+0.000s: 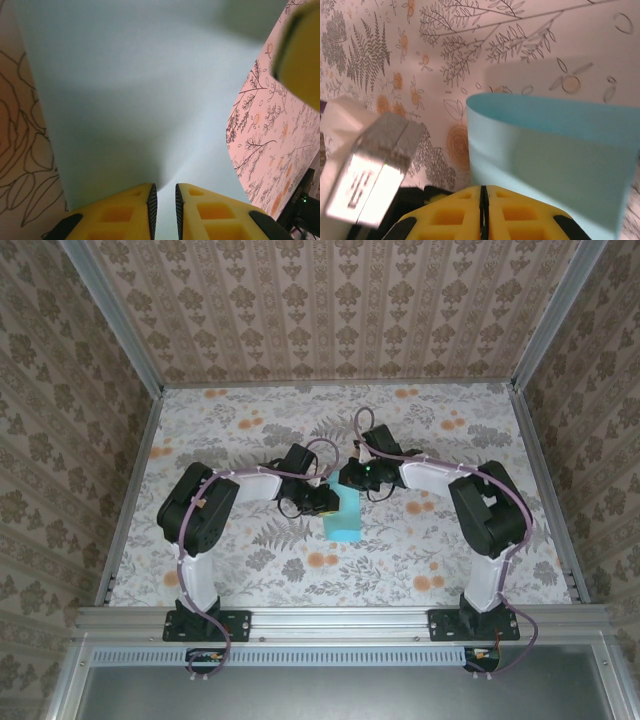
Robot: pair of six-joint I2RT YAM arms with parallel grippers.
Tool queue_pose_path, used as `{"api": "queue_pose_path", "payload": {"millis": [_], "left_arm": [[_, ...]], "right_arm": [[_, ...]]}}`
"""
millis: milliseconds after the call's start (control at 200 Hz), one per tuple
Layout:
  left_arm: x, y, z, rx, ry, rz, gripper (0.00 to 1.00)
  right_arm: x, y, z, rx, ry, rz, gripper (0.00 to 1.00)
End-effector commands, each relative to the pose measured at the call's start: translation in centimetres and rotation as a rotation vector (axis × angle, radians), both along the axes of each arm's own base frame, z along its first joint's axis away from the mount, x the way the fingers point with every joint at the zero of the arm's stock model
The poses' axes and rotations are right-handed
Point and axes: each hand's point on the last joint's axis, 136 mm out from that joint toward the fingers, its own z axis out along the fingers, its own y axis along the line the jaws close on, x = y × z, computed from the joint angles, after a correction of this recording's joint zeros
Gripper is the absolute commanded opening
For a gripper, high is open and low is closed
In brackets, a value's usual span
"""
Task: Fold a paper plane with a square sheet of paper (fold left side to right side)
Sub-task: Hold the square sheet of paper at the center of the table.
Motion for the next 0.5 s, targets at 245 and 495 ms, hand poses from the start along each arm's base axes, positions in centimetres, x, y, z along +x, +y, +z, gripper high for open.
{"api": "queue_pose_path", "payload": {"millis": [245,495], "left_arm": [[-1.7,1.3,-2.5,0.110,0.058,0.005,0.21],[-1.9,1.3,-2.1,0.102,0.054,-0.006,0.21]], "right_arm": [[0.3,0.1,-3.6,-0.038,0.082,-0.002,0.11],[-0.4,-1.1,-6.1,-0.124,0.149,-0.015,0.11]]}}
